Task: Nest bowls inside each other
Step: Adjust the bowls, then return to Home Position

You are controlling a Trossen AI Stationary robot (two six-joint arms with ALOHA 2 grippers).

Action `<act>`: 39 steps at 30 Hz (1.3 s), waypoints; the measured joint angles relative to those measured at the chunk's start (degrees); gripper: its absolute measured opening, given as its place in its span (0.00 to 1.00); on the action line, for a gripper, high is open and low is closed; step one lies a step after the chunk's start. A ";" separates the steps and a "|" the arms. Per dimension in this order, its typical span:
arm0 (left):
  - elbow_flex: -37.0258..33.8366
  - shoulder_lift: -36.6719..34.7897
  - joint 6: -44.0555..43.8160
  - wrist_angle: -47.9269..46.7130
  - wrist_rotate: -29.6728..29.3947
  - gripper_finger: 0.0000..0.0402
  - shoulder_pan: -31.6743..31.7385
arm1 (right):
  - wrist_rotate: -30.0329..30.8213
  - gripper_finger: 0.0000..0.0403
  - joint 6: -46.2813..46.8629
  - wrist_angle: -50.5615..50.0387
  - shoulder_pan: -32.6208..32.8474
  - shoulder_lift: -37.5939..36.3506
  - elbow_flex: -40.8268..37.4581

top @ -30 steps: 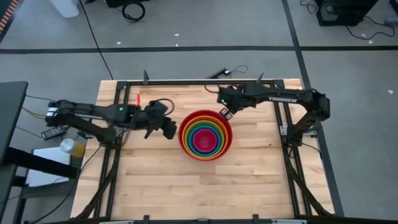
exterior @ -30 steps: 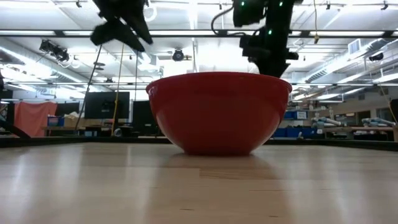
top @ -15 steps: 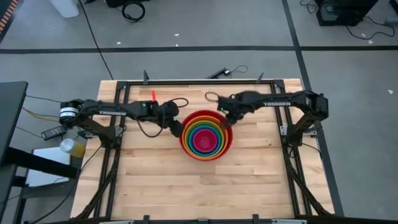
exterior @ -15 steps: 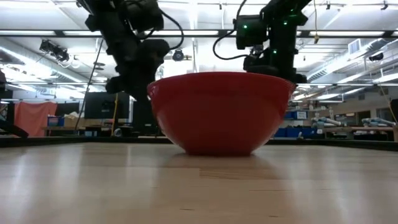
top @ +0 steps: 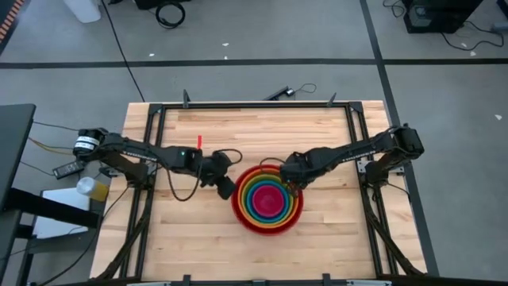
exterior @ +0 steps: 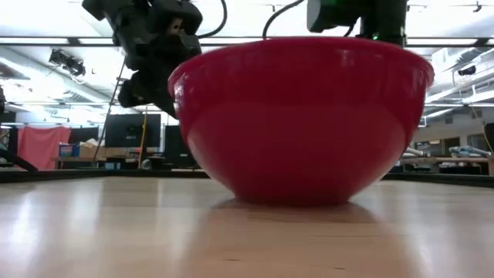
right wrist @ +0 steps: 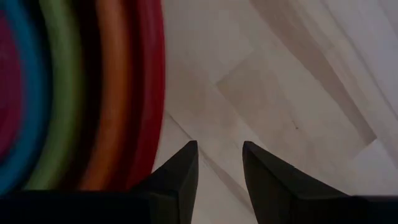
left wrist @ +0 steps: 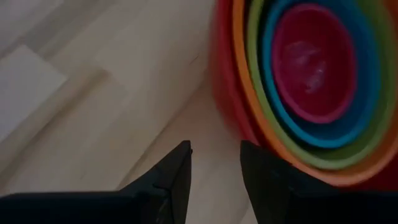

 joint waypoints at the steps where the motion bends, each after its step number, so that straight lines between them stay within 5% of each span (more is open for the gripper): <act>1: 0.00 0.00 -0.60 -0.55 -0.44 0.35 -0.43 | 0.01 0.33 0.08 -0.07 0.32 0.04 0.02; 9: 0.02 -4.61 -4.65 -4.09 -2.83 0.35 -2.37 | -1.39 0.33 0.10 -1.22 0.75 -1.27 0.17; 17: 0.02 -16.88 -7.29 -6.11 -9.89 0.35 -1.96 | 0.37 0.33 -0.86 -1.59 -1.69 -9.42 2.81; 21: 0.84 -22.28 -3.94 2.56 -13.93 0.35 -0.40 | 0.69 0.33 -6.57 3.87 -4.36 -14.68 5.66; 25: 0.98 -24.02 4.45 17.20 -17.73 0.35 1.09 | -0.44 0.33 -17.56 24.18 -6.60 -18.06 5.98; 28: 0.98 -23.69 15.66 24.68 -22.53 0.35 2.88 | -9.07 0.33 -24.86 42.62 -8.00 -17.30 6.02; 31: 1.01 -22.12 17.56 29.34 -23.95 0.35 4.42 | -17.58 0.33 -26.66 57.86 -8.66 -14.40 6.08; 39: 0.94 -19.19 19.44 35.76 -23.64 0.35 2.89 | -37.45 0.31 -23.88 74.06 -7.79 -5.23 5.95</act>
